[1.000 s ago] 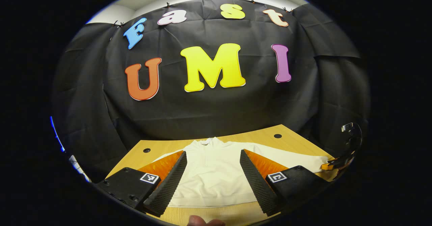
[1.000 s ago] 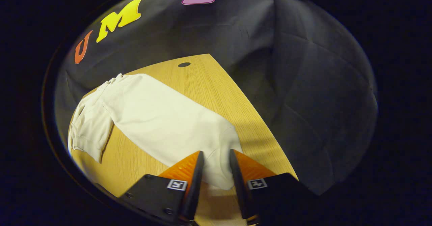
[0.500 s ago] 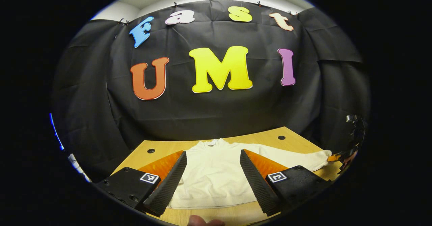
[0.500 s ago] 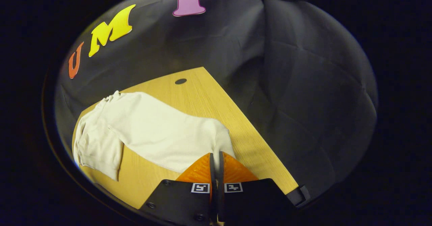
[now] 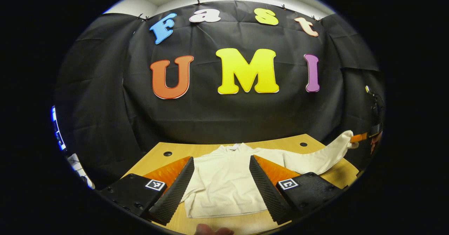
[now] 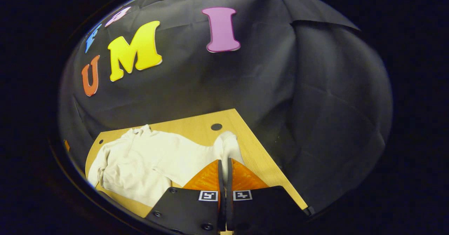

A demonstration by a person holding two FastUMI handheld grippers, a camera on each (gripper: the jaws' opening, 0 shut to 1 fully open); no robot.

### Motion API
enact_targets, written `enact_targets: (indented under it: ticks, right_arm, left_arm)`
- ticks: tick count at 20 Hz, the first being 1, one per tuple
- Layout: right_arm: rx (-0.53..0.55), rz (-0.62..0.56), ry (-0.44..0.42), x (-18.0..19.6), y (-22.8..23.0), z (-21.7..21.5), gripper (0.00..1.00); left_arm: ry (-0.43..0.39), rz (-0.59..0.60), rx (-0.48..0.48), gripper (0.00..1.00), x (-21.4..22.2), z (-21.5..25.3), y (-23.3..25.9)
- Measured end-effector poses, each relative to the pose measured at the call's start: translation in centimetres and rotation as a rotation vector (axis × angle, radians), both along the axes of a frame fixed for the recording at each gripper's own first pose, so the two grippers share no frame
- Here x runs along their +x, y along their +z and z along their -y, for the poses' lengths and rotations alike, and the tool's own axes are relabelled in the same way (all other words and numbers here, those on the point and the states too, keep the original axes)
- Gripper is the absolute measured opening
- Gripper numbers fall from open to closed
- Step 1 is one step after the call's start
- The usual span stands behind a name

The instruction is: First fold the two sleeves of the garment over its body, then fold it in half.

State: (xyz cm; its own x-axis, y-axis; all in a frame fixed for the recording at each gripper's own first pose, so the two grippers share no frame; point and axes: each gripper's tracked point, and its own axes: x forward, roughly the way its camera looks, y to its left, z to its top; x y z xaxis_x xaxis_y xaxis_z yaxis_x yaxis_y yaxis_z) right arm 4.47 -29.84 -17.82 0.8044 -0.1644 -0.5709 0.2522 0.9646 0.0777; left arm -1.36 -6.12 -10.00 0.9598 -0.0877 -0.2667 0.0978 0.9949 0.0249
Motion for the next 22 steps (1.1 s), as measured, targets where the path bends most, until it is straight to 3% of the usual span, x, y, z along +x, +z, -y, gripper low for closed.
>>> enact_targets:
  ticks: [6, 11, 16, 22]
  right_arm:
    - [-0.085, 0.097, 0.213, 8.1, 7.4, -9.7, 0.01]
    - [-0.101, 0.130, 0.375, 14.1, 8.8, -20.1, 0.01]
    - [-0.060, 0.111, 0.524, 17.0, 5.7, -33.3, 0.01]
    - [-0.124, 0.006, 0.690, 18.6, -4.9, -47.1, 0.01]
  left_arm:
    - [0.089, 0.003, -0.039, 1.00, -0.1, -5.5, -0.4]
    - [0.202, 0.015, -0.060, 1.00, -0.3, -12.0, -0.2]
    - [0.314, 0.012, -0.048, 1.00, -2.0, -18.4, -0.7]
    - [0.440, -0.009, -0.027, 1.00, -5.3, -24.7, -1.8]
